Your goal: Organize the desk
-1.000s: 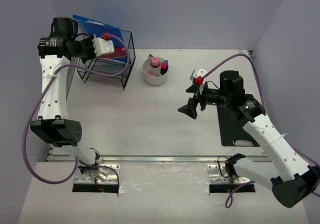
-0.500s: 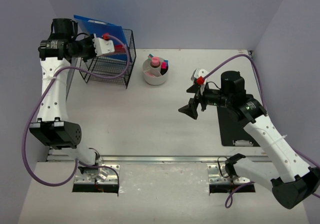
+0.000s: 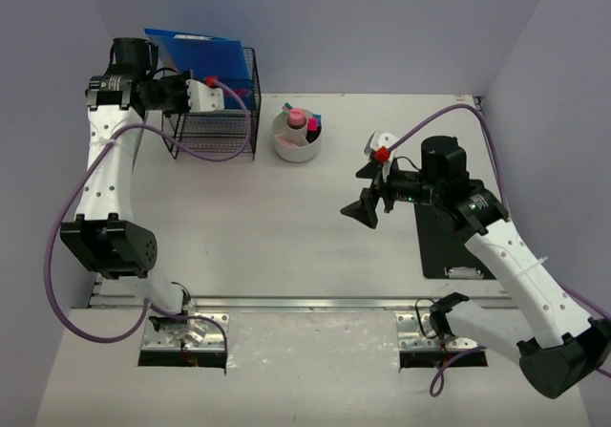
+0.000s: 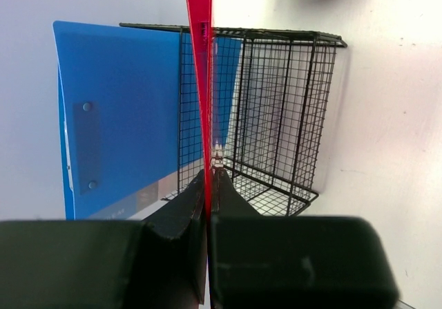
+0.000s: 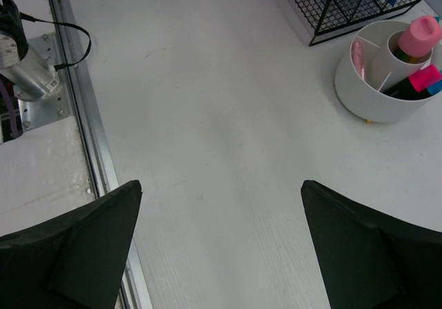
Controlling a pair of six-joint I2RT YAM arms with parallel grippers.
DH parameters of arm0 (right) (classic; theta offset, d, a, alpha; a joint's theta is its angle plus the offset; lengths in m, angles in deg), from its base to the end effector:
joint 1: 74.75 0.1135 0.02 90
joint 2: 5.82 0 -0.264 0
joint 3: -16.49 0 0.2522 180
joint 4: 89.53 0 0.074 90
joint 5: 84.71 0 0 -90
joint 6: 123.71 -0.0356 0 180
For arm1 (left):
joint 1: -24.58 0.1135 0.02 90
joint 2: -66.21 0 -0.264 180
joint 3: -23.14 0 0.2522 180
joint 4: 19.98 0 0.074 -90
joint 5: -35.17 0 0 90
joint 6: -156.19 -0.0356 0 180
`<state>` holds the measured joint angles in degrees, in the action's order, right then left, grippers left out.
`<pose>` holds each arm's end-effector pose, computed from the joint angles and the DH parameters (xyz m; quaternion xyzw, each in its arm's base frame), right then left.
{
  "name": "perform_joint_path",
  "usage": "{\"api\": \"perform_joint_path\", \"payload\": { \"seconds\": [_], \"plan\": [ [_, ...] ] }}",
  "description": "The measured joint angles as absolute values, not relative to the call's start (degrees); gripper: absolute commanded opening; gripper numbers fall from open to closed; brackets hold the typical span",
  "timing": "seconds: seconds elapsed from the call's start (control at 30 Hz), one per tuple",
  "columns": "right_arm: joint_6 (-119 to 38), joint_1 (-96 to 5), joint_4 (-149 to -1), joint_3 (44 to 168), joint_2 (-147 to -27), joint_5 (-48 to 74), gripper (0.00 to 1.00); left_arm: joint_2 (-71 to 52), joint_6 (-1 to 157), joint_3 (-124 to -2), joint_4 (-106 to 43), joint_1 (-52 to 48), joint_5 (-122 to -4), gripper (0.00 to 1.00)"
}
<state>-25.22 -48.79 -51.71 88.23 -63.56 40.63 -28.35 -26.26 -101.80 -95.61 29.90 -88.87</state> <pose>0.1870 0.1140 0.3561 -0.3947 0.7134 0.3304 0.4755 0.3318 0.0109 0.4307 0.6901 0.5639 0.0962 0.4433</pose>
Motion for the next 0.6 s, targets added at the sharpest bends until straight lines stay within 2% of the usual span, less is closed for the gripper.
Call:
{"api": "perform_joint_path", "payload": {
  "seconds": [0.5, 0.6],
  "plan": [
    [-25.2, -48.8, -51.7, 88.2, -63.6, 41.5, 0.99, -36.8, -28.7, -113.2, -105.0, 29.9, -84.9, 0.00],
    [-25.2, -48.8, -51.7, 88.2, -63.7, 41.8, 0.99, -36.8, -27.9, -112.8, -104.1, 29.9, -84.2, 0.10]
  ]
}}
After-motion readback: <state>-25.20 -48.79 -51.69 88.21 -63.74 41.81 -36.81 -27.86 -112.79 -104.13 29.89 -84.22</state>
